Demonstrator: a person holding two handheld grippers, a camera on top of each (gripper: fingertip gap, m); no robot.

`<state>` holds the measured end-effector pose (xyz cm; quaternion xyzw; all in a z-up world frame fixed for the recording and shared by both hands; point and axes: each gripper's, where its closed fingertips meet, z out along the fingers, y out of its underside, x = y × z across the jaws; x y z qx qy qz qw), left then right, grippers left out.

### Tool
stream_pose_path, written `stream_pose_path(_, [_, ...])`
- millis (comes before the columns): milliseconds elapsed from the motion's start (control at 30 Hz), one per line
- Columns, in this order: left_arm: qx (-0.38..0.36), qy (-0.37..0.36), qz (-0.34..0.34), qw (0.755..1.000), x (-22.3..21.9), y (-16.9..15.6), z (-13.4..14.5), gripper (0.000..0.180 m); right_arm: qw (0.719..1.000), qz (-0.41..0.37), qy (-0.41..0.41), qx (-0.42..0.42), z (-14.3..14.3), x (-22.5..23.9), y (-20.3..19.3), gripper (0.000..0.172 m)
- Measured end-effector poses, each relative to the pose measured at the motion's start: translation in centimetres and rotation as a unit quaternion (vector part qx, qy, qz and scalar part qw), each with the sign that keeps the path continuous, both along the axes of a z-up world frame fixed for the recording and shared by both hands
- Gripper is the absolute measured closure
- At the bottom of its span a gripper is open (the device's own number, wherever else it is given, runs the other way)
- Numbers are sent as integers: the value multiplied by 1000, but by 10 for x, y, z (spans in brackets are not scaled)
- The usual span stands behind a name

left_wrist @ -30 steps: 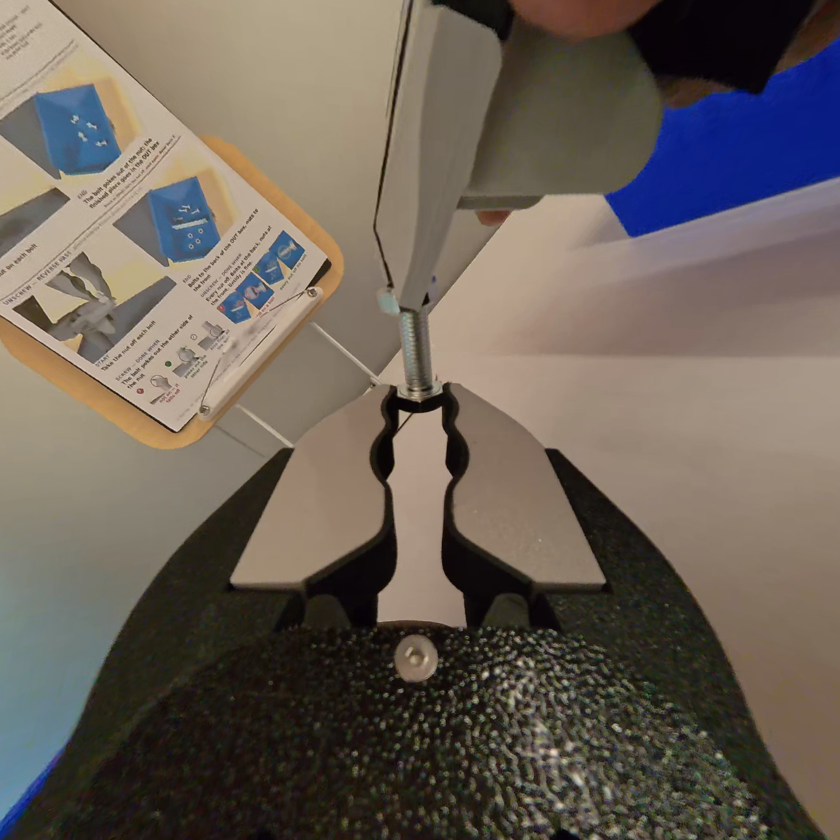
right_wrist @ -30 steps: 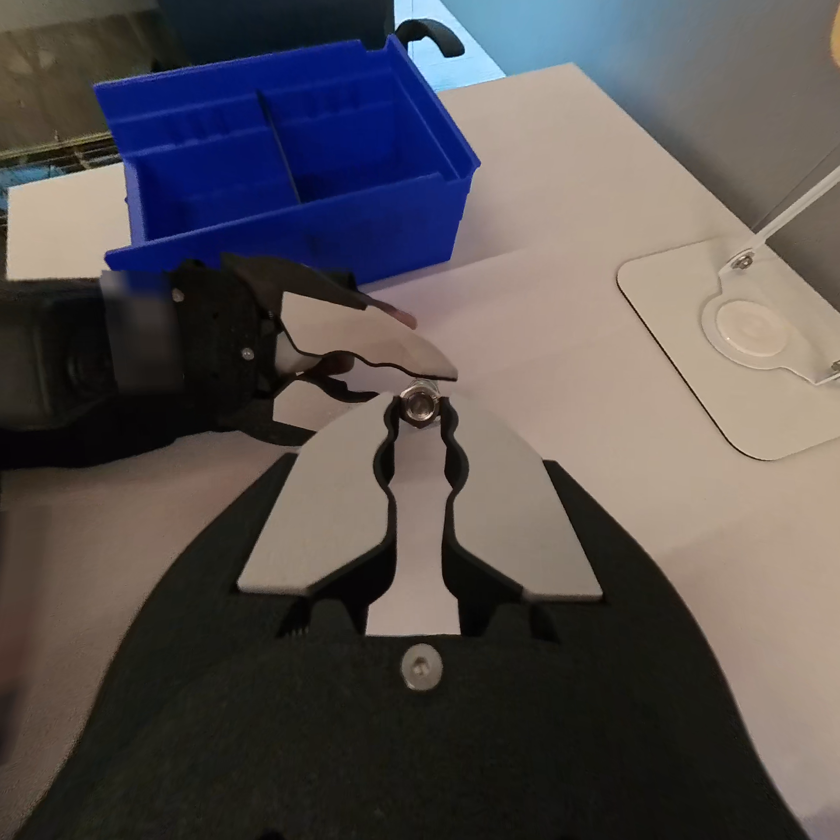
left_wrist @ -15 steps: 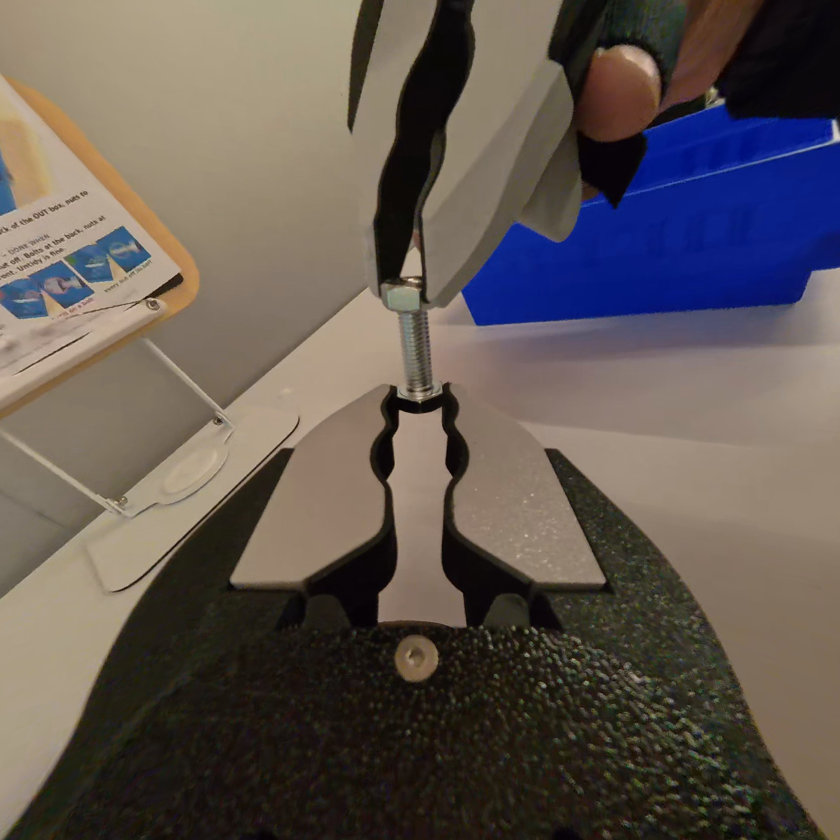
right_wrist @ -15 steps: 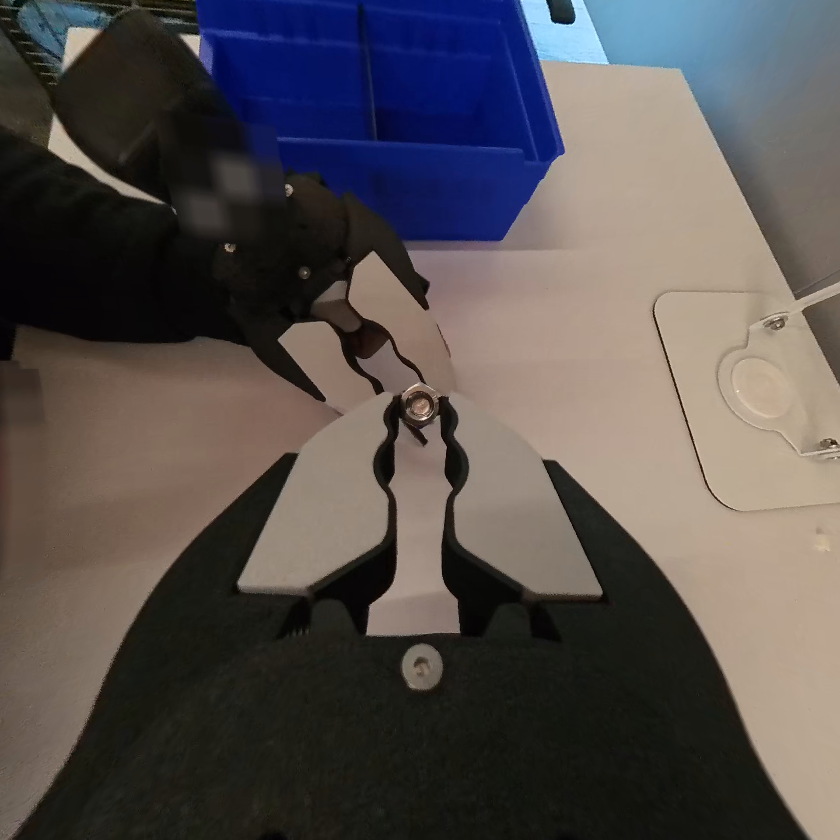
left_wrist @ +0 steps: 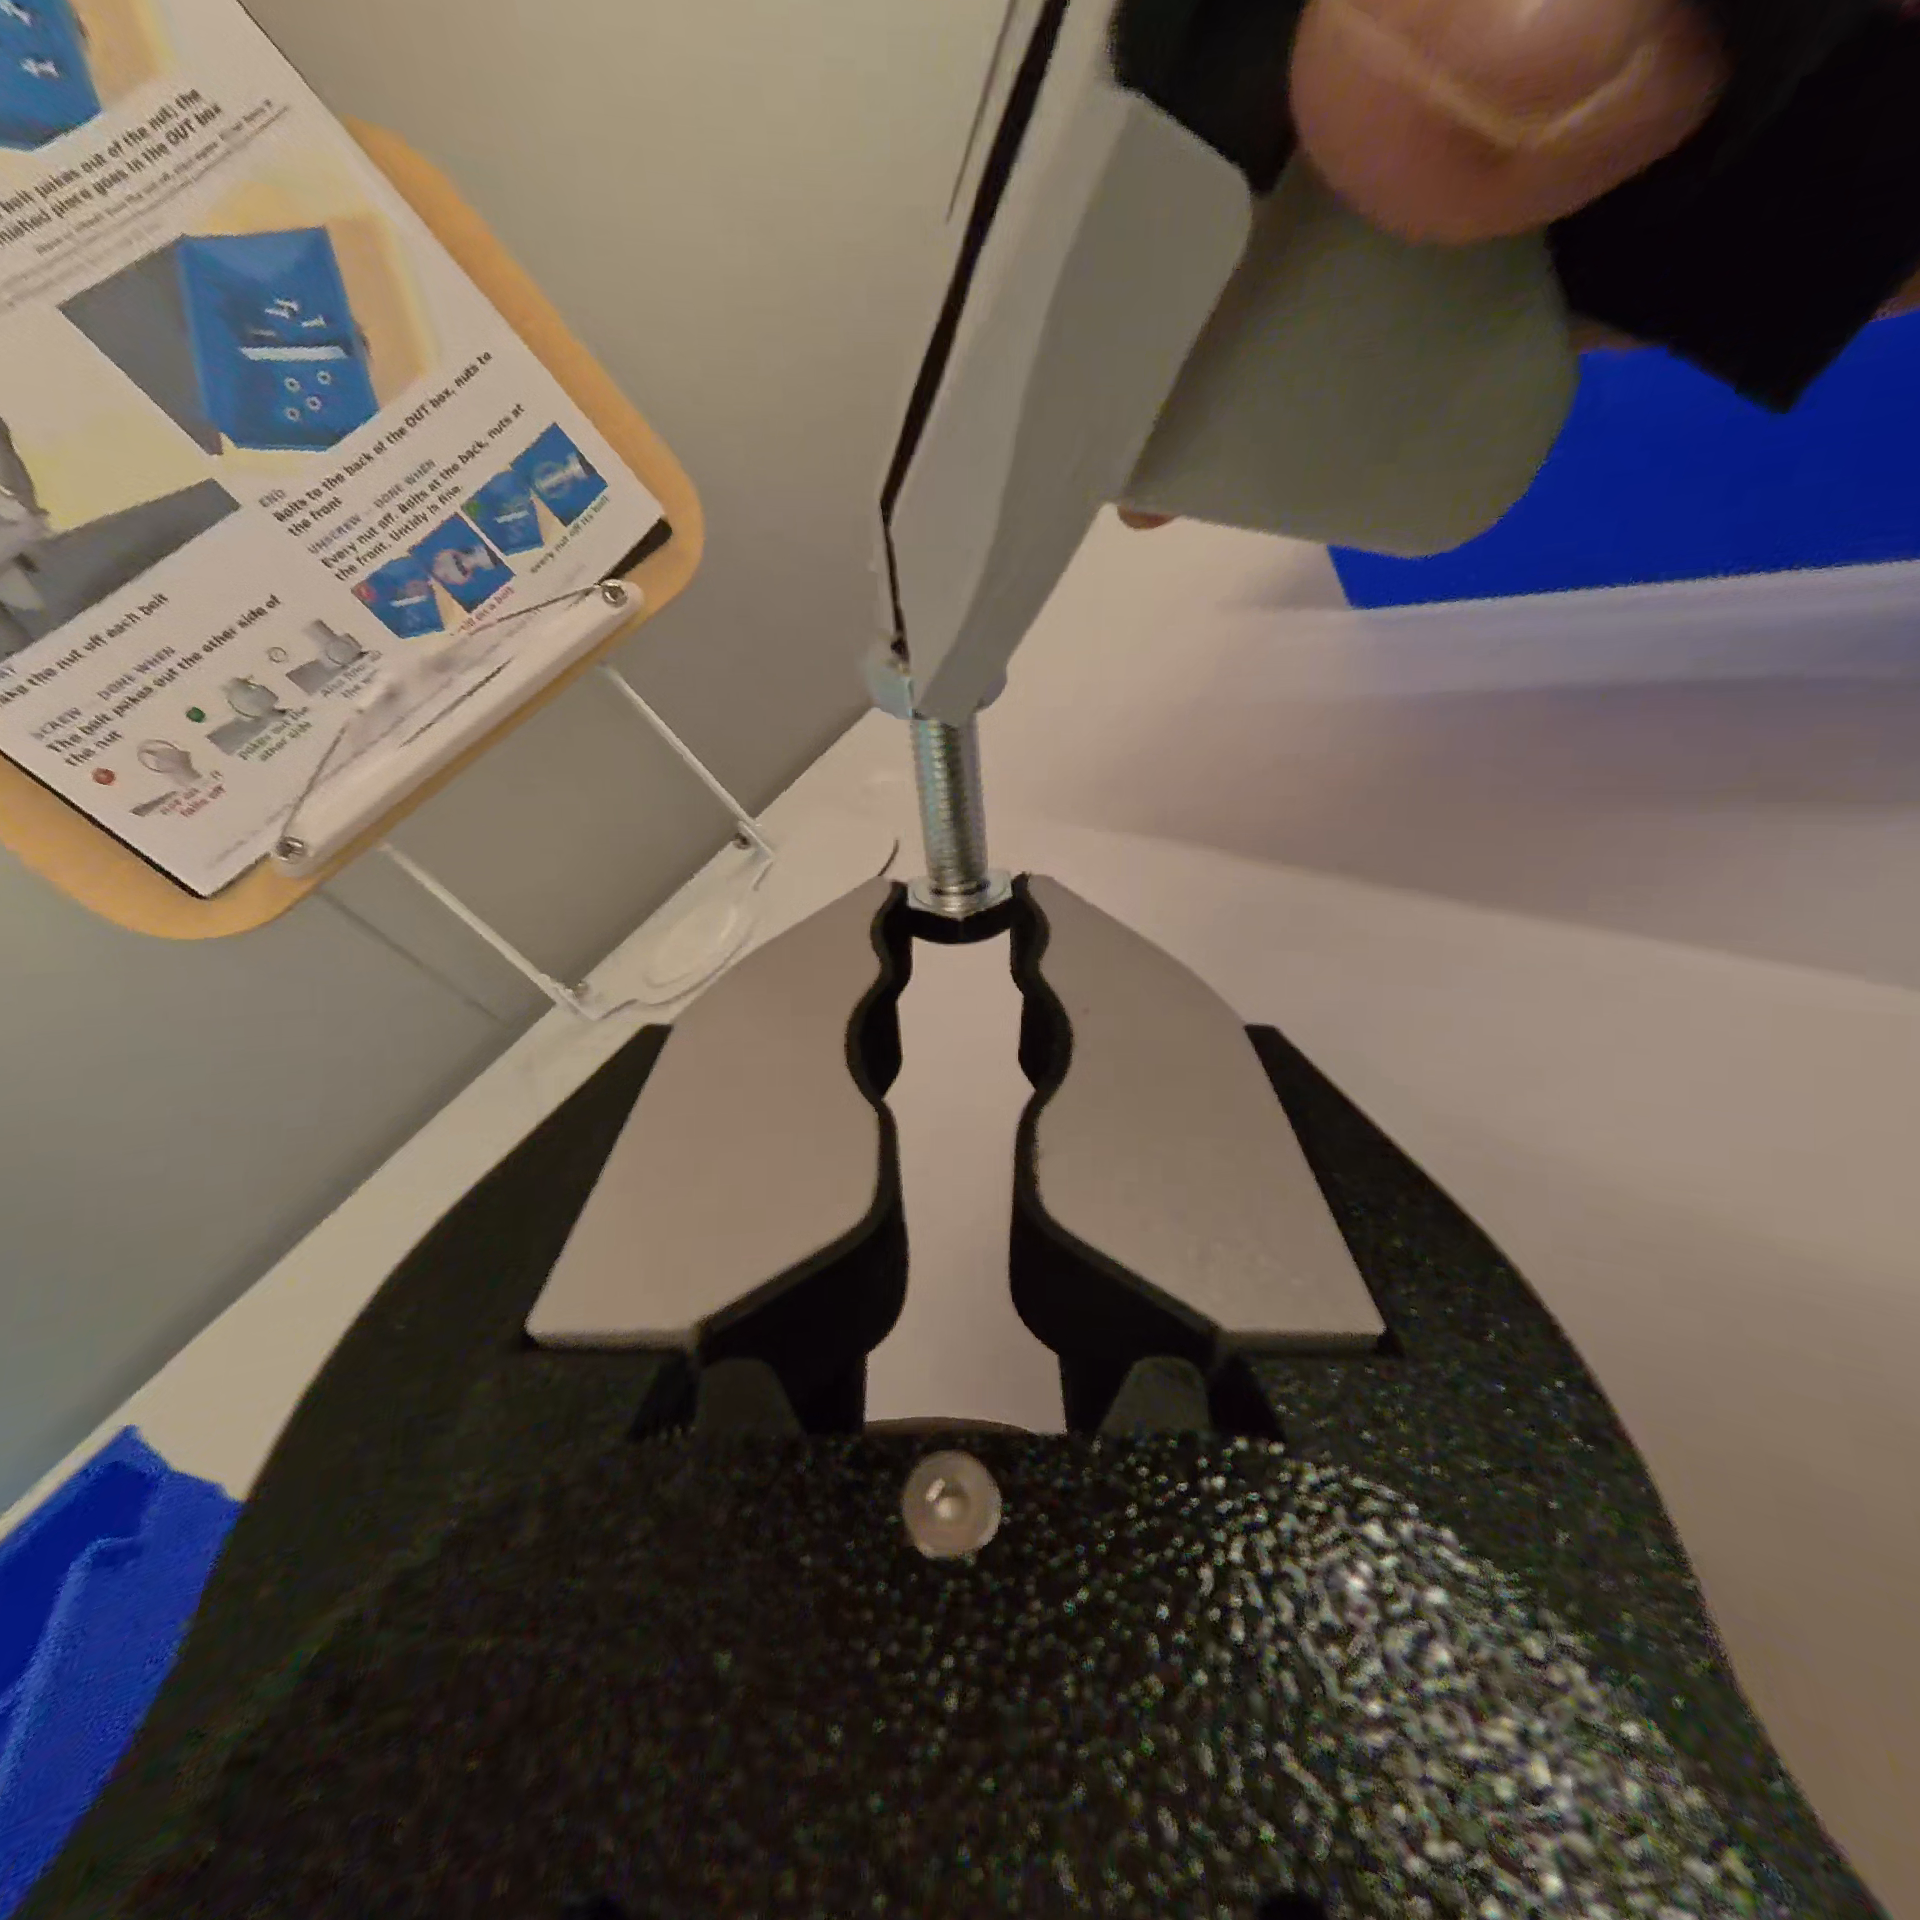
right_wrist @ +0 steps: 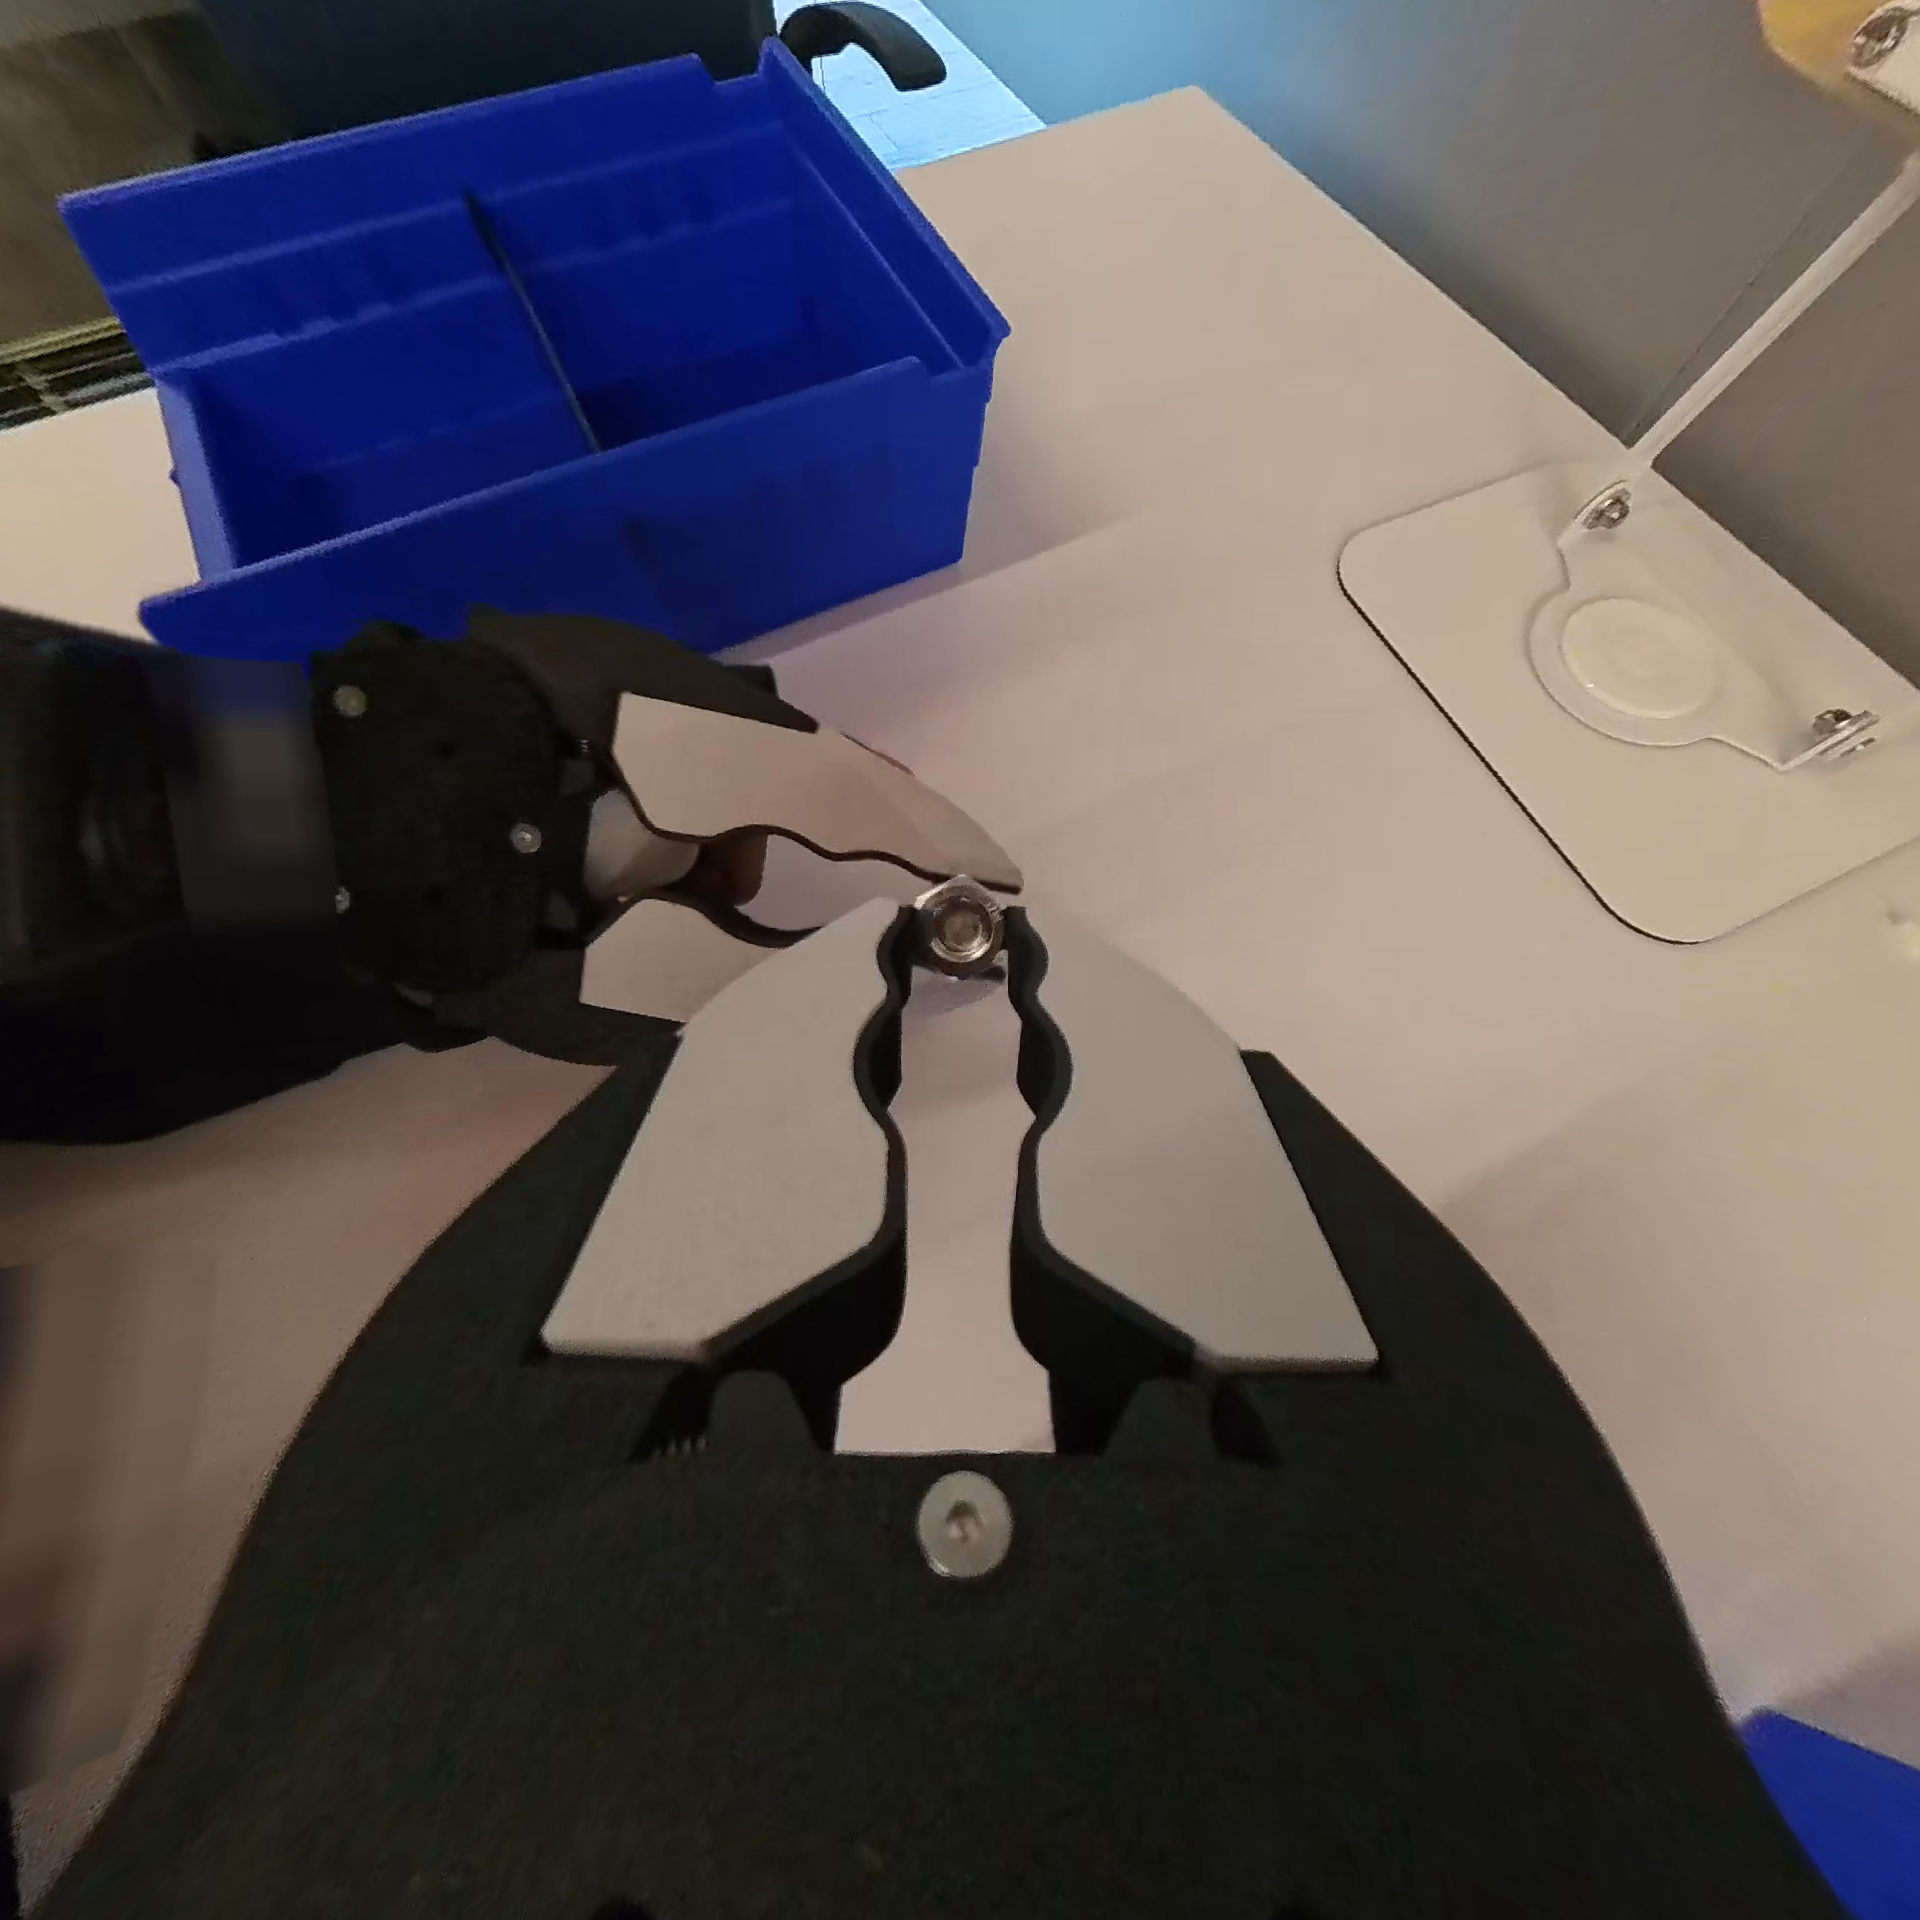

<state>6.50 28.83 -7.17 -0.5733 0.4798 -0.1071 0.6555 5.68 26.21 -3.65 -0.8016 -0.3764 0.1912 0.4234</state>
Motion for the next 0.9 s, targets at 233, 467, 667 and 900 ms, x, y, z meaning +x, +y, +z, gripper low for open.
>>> stream_pose_path(233, [-54,-34,-25,998,3,-3,-1,163,1000,6,-7,0,0,-3,0,149])
stream_pose_path(467, [-78,-40,-64,994,7,-9,-3,163,998,28,-48,22,4,8,-1,134])
stream_pose_path(667, [-115,-24,-111,987,11,-16,-10,163,977,146,-149,46,0,17,-16,133])
stream_pose_path(900, [-111,14,-128,985,14,-20,-19,163,957,195,-206,63,-8,14,-19,133])
